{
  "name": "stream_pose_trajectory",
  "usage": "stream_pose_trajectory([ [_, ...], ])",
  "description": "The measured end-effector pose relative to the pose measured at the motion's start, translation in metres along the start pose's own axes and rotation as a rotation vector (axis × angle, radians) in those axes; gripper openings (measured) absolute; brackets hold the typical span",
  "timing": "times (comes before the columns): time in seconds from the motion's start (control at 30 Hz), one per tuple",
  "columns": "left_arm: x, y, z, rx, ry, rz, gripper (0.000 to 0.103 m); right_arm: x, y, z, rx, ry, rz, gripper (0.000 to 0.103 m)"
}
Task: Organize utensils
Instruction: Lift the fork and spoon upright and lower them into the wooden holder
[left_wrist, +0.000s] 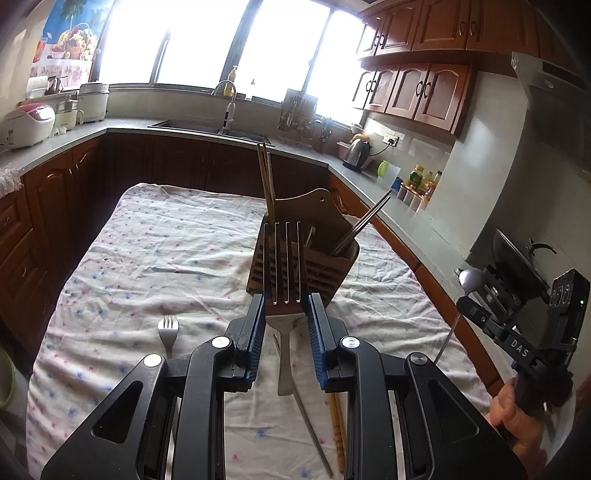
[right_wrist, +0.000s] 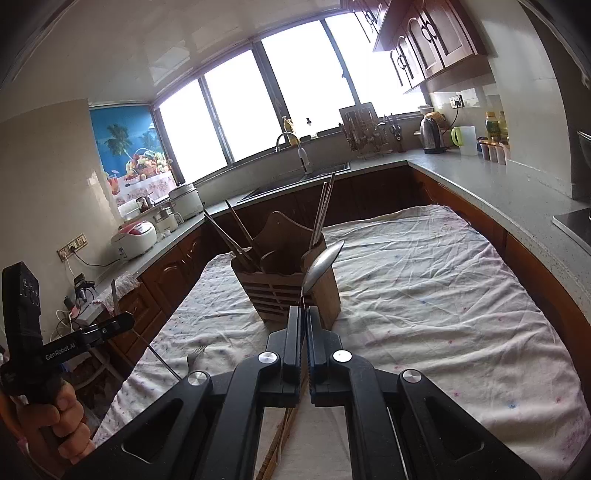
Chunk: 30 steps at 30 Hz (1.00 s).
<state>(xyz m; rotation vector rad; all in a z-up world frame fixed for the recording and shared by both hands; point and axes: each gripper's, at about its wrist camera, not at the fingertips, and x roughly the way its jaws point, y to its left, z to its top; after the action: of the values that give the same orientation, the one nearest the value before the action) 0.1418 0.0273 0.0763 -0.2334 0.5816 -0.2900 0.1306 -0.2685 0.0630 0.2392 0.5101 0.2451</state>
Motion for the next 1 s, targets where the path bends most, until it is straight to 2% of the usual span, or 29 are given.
stream_pose_trajectory([
  [0.5,0.019,0.01,0.052,0.004,-0.081,-0.012,0.021,0.03,0.008,0.035,-0.019,-0.053,0.008,0.002],
  [1.0,0.057,0.0,0.111,0.044,-0.17,-0.027,0.021,0.074,0.016,0.08,-0.063,-0.167,0.007,0.002],
])
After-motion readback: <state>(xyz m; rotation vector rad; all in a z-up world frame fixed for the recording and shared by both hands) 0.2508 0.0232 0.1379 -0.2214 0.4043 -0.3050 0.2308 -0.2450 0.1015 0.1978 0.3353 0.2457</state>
